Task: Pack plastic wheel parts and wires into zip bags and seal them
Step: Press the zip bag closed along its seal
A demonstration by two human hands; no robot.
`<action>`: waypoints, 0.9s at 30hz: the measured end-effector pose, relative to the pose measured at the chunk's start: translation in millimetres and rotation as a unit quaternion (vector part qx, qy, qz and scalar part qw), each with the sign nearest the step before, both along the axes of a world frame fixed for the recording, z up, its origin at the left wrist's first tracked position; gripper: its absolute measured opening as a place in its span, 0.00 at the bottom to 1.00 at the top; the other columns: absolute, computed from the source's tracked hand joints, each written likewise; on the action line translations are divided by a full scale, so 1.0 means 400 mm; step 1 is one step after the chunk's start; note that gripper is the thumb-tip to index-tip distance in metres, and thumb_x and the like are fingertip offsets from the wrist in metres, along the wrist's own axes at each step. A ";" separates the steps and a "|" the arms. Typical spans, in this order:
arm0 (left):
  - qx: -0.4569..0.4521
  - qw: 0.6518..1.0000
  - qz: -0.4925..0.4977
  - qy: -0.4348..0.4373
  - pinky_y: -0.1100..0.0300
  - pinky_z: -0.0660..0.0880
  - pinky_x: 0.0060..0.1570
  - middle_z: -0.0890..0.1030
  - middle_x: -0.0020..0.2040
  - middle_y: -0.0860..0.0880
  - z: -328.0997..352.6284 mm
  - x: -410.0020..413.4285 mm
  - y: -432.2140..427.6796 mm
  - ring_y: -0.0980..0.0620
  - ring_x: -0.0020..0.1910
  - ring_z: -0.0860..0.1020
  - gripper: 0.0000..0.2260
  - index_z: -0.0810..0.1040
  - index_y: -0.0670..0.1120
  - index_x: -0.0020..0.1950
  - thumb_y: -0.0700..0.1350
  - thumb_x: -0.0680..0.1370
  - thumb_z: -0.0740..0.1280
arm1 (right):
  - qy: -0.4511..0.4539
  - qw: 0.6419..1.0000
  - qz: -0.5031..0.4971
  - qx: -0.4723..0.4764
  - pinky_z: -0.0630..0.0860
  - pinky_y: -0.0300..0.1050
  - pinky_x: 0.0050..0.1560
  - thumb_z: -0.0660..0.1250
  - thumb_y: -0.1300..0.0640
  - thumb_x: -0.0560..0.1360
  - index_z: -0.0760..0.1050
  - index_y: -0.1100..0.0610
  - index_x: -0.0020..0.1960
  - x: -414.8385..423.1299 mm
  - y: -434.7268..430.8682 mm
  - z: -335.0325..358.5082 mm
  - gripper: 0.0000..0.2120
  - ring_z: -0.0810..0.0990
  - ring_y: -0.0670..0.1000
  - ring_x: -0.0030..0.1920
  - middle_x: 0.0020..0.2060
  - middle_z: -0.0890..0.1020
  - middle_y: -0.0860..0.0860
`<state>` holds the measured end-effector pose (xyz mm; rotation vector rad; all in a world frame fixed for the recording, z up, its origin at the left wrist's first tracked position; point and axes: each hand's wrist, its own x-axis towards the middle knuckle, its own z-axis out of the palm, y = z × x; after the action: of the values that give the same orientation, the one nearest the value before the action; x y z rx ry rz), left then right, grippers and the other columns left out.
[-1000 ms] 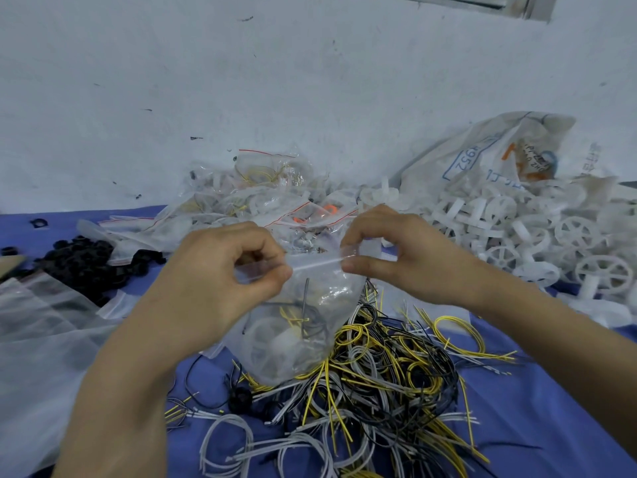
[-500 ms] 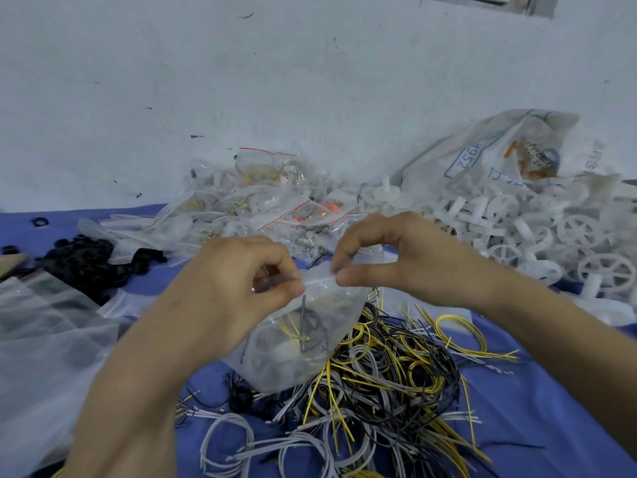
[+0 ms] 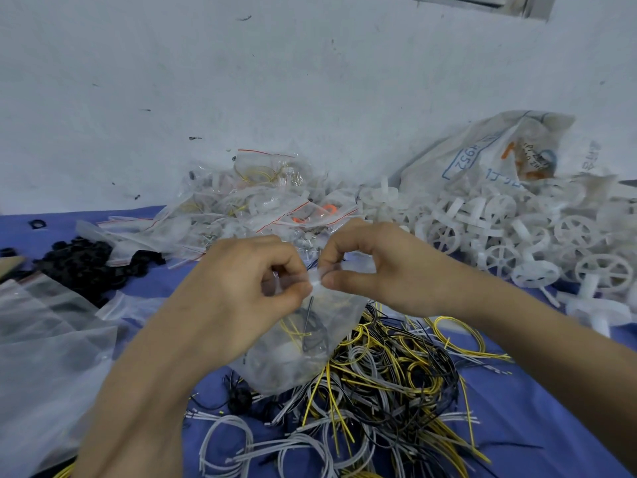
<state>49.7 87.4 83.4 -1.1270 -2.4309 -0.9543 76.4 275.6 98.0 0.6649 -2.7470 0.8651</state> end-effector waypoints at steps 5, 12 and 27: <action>-0.001 1.000 -0.005 -0.010 0.68 0.66 0.35 0.77 0.32 0.54 -0.005 -0.005 0.007 0.58 0.37 0.73 0.10 0.77 0.56 0.33 0.44 0.70 0.73 | 0.050 0.998 0.010 0.029 0.69 0.45 0.54 0.71 0.59 0.73 0.77 0.51 0.42 0.002 -0.010 -0.005 0.04 0.73 0.47 0.48 0.37 0.77 0.43; 0.015 1.000 -0.012 0.002 0.71 0.65 0.33 0.75 0.31 0.57 -0.006 -0.012 0.010 0.59 0.34 0.73 0.09 0.76 0.53 0.32 0.43 0.69 0.74 | 0.087 0.995 0.011 0.042 0.69 0.44 0.51 0.71 0.63 0.71 0.79 0.58 0.42 0.005 -0.020 -0.003 0.02 0.73 0.49 0.49 0.38 0.77 0.46; 0.006 1.000 -0.015 -0.008 0.70 0.65 0.34 0.75 0.31 0.54 -0.008 -0.007 0.016 0.58 0.34 0.72 0.07 0.77 0.52 0.34 0.43 0.69 0.72 | 0.072 0.997 0.006 0.006 0.70 0.44 0.52 0.71 0.60 0.72 0.73 0.49 0.39 0.006 -0.005 -0.020 0.09 0.73 0.46 0.46 0.37 0.76 0.42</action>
<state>46.8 94.0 80.4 -1.1603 -2.4231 -0.9898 78.7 273.7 90.1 0.7183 -2.6254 0.7716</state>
